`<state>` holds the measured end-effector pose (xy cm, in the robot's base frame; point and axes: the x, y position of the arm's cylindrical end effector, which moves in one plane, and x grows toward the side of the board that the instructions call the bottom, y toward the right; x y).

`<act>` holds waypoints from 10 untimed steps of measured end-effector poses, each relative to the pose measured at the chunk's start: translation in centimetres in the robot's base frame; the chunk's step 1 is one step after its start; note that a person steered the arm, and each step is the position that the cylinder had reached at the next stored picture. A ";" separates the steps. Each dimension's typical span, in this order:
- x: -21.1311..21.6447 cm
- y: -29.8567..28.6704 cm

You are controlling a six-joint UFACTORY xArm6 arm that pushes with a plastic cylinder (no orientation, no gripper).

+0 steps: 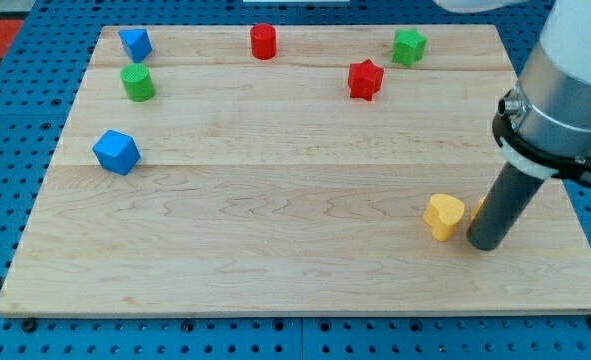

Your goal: Form a horizontal line with the blue cube and the yellow blocks

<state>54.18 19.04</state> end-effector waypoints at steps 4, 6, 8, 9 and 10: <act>-5.9 3.2; -8.1 6.3; -11.1 5.6; -12.3 2.8; -12.6 2.7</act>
<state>41.58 21.78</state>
